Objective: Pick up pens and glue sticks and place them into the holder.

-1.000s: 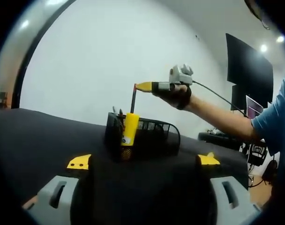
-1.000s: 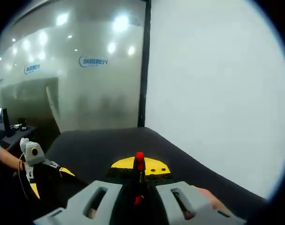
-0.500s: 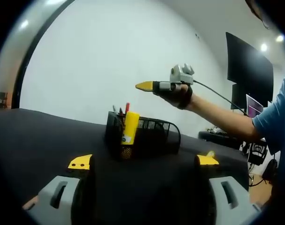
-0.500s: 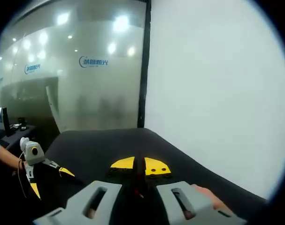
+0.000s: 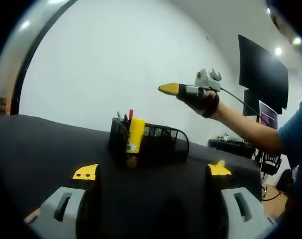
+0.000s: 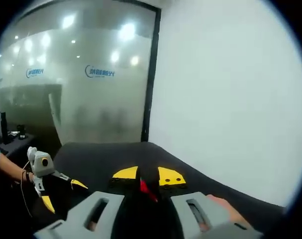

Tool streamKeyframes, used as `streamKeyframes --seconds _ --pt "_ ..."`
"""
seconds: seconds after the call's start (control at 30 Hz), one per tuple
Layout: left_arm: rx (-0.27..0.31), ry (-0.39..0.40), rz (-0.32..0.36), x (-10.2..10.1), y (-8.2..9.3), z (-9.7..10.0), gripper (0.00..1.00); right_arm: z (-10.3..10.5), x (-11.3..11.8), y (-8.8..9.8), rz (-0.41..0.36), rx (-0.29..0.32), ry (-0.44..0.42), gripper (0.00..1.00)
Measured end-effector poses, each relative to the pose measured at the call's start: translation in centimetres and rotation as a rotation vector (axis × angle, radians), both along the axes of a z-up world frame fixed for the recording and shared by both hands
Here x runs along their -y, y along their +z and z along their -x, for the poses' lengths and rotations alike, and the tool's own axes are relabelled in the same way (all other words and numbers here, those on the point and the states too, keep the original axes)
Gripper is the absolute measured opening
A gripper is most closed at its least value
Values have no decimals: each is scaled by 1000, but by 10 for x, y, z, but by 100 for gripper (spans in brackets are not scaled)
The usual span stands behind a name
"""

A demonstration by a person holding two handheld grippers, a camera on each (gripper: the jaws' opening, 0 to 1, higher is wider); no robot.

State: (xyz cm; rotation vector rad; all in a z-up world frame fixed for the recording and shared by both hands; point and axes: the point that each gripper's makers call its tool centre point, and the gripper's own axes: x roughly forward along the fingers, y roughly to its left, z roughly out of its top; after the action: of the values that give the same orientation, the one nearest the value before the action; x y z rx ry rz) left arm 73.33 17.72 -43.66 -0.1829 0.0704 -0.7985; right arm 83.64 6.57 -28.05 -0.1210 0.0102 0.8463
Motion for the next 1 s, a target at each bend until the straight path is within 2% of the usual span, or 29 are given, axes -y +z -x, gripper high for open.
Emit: streamKeyframes --seconds 0.17,0.5,0.67,0.83,1.0 --pt "-2 -6 -1 0 0 -1 82 21 13 -1 26 23 -30 18" --pt "-15 -30 -14 5 -3 0 81 60 49 0 -13 27 -73 22" --pt "-17 -17 -36 5 -7 -2 81 75 67 -7 -27 27 -105 27" --pt "-28 -21 -54 7 -10 -1 81 88 84 -9 -85 26 -130 30" --pt "-27 -24 -52 8 -10 1 81 100 97 -23 -109 8 -156 31"
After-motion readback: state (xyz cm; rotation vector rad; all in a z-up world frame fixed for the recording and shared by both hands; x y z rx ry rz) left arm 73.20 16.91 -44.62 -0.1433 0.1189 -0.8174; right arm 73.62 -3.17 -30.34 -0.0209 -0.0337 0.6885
